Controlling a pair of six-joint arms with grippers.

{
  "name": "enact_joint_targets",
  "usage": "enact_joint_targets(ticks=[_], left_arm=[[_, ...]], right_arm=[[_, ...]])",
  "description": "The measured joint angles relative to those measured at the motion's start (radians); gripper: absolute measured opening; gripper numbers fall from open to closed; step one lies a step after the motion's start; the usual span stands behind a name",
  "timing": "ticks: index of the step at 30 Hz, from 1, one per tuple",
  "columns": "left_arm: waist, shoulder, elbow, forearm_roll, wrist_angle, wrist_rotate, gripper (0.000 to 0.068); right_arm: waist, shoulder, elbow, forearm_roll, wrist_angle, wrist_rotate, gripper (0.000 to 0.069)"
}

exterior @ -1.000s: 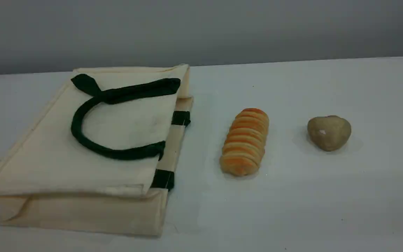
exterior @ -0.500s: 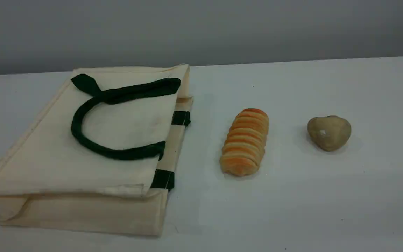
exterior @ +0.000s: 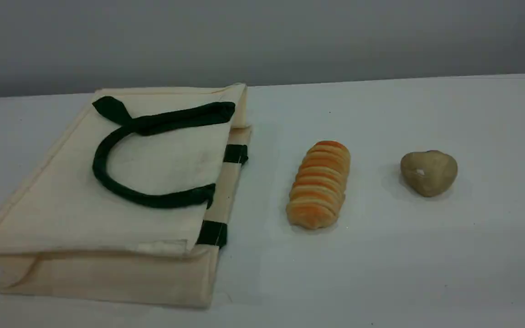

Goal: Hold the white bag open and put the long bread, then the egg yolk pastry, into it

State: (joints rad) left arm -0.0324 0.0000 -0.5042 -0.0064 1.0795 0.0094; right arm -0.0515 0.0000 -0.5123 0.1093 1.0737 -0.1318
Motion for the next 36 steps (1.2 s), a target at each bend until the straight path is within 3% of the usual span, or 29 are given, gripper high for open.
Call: enact_joint_targets(ticks=[25,29,36], left_arm=[[0.0,0.0,0.0,0.0,0.0,0.0,0.0506],[-0.001,0.001,0.0,0.052,-0.002,-0.02,0.0506],[-0.051,0.117,-0.041,0.128,-0.025,-0.127,0.0506]], right_arm=[[0.045,0.0,0.004,0.003,-0.006,0.004,0.0554],[0.073,0.0,0.0,-0.006,-0.015,0.059,0.0554],[0.143,0.121,-0.073,-0.009,-0.108,0.111,0.0554]])
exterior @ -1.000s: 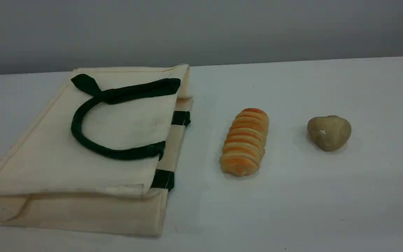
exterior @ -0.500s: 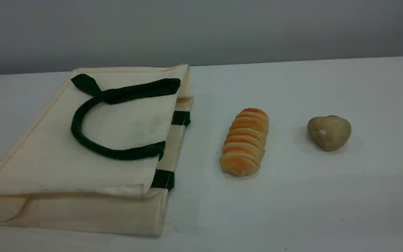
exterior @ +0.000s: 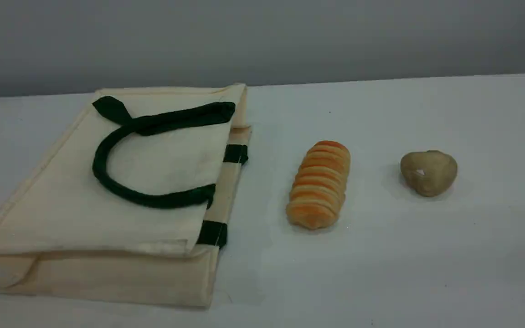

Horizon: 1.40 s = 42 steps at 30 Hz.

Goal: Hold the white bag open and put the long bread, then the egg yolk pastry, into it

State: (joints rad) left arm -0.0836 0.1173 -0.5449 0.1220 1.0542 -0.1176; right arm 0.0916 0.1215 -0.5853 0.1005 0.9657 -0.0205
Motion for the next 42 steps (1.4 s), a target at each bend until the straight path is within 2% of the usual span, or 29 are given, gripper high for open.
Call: enact_joint_targets(ticks=[6,12,16,24,30,37,42], left_arm=[[0.0,0.207,-0.09,0.006,-0.016,0.002,0.0506],[0.0,0.456,-0.195,0.006,-0.039,0.003,0.0506],[0.0,0.616,-0.261,0.013,-0.078,0.004,0.0506],[0.0,0.944,-0.358,0.009,-0.226,0.004,0.0506],[0.0,1.182,-0.429,-0.012,-0.256,0.004,0.0506],[0.0,1.398,-0.491,-0.053,-0.332,0.004,0.0506],[0.0,1.495,-0.531,-0.07,-0.339,0.004,0.0506]], right_arm=[[0.0,0.2,-0.118,0.007,-0.04,0.005,0.0554],[0.0,0.412,-0.177,0.014,-0.089,0.021,0.0554],[0.0,0.531,-0.191,0.026,-0.138,0.021,0.0554],[0.0,0.697,-0.191,0.028,-0.211,0.021,0.0554],[-0.001,0.834,-0.203,0.028,-0.294,0.021,0.0554],[-0.002,1.018,-0.329,0.026,-0.273,0.021,0.0554],[-0.002,1.129,-0.449,0.024,-0.243,0.021,0.0554]])
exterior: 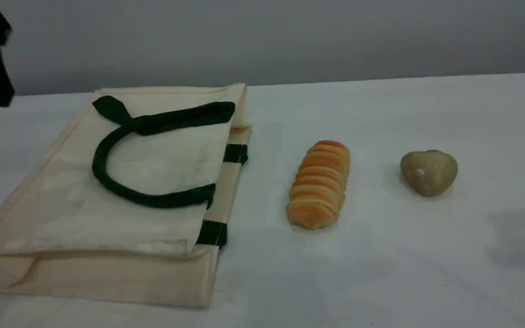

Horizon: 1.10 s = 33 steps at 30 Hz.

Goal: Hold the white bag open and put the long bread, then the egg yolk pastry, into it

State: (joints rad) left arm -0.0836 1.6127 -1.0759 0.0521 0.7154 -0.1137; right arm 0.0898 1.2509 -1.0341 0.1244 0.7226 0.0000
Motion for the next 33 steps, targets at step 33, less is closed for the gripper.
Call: enact_joint_targets(ticks=[33], left_arm=[[-0.07,0.527,-0.278,-0.221,-0.158,0.081,0.0506]], right_arm=[[0.0,0.162,-0.171,-0.02,0.053,-0.009,0.0554]])
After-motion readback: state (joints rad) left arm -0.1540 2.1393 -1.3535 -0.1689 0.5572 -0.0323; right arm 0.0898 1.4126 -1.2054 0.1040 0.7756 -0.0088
